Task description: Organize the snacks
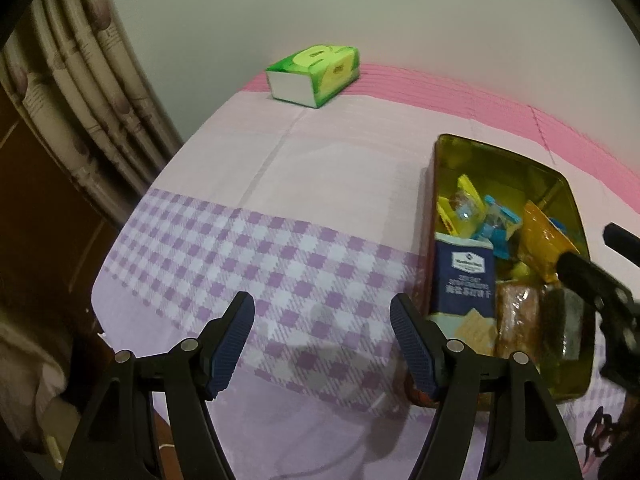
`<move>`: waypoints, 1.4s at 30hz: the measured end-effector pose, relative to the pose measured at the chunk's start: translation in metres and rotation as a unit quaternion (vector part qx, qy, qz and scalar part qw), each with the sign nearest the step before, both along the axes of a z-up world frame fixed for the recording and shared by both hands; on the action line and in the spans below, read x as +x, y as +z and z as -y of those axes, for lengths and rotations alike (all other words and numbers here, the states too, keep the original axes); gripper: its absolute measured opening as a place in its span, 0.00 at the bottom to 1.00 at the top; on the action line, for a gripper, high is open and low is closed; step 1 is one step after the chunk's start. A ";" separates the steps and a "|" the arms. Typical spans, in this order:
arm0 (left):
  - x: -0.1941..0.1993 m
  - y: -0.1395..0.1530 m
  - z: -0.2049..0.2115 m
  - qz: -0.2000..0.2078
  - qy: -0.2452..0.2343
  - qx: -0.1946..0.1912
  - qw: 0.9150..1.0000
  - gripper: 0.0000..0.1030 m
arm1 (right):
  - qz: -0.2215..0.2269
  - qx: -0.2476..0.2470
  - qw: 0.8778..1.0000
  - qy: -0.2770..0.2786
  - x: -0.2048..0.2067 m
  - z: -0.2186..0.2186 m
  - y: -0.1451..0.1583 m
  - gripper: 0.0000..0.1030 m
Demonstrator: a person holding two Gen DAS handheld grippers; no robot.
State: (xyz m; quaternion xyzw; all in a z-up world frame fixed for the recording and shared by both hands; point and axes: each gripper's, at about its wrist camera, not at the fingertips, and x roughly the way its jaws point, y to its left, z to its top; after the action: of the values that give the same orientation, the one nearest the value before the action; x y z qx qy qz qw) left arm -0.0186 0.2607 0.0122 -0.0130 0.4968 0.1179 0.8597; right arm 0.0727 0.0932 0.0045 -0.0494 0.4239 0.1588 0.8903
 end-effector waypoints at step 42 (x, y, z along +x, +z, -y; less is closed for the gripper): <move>-0.008 -0.001 0.048 -0.023 -0.084 0.035 0.996 0.69 | -0.062 0.000 0.997 -0.047 -0.049 0.025 -0.036 0.98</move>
State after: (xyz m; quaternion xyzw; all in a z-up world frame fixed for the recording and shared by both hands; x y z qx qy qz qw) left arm -0.0264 0.2129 0.0110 0.0617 0.5110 0.0631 0.8551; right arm 0.0242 0.0686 -0.0313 -0.0198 0.4804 0.1197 0.8686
